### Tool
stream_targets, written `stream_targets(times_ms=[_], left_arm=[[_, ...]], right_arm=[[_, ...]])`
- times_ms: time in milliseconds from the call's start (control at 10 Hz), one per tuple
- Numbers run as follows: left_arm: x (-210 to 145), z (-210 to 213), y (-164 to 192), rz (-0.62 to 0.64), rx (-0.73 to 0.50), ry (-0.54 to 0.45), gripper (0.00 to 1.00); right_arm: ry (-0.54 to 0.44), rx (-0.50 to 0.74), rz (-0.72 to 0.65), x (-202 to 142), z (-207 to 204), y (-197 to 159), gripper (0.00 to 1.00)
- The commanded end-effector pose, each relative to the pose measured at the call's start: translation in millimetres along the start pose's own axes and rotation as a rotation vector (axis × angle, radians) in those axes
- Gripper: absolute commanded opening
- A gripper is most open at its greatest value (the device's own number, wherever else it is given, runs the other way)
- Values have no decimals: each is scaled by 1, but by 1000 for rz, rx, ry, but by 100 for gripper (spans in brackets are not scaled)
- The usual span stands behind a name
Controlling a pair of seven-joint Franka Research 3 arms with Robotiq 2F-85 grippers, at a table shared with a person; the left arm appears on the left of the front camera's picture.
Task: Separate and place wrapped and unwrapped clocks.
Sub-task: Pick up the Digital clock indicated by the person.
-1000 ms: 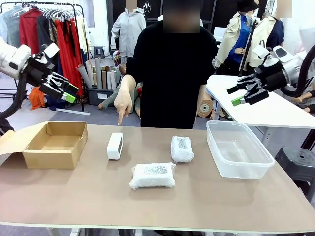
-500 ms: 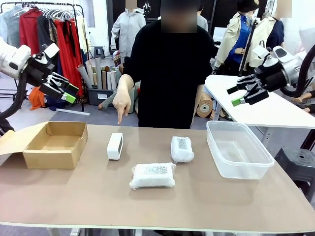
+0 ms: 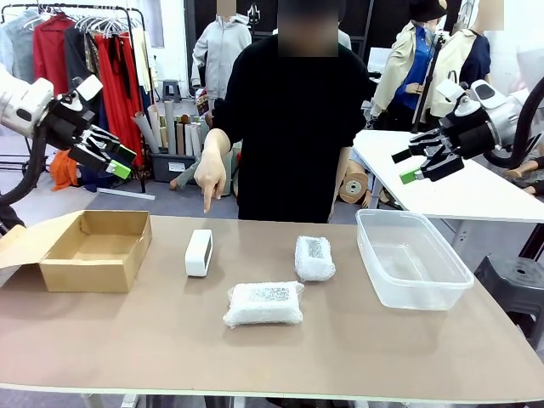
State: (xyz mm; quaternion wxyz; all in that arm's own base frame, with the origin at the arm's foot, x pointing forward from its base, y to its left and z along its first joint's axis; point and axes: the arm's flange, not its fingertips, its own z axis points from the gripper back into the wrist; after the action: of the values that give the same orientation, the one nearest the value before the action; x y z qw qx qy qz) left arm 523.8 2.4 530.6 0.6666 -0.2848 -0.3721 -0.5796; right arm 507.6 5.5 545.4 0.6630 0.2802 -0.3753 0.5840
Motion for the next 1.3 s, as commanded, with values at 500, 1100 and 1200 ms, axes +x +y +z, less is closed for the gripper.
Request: stream_targets(times_ms=[500, 1100, 1200], left_arm=[[1, 1, 0, 0, 1, 0, 100], [1, 1, 0, 0, 1, 0, 100], [1, 1, 0, 0, 1, 0, 100]], right_arm=[[-2, 2, 2, 0, -1, 2, 100], [-2, 2, 2, 0, -1, 2, 100], [-2, 2, 2, 0, -1, 2, 100]])
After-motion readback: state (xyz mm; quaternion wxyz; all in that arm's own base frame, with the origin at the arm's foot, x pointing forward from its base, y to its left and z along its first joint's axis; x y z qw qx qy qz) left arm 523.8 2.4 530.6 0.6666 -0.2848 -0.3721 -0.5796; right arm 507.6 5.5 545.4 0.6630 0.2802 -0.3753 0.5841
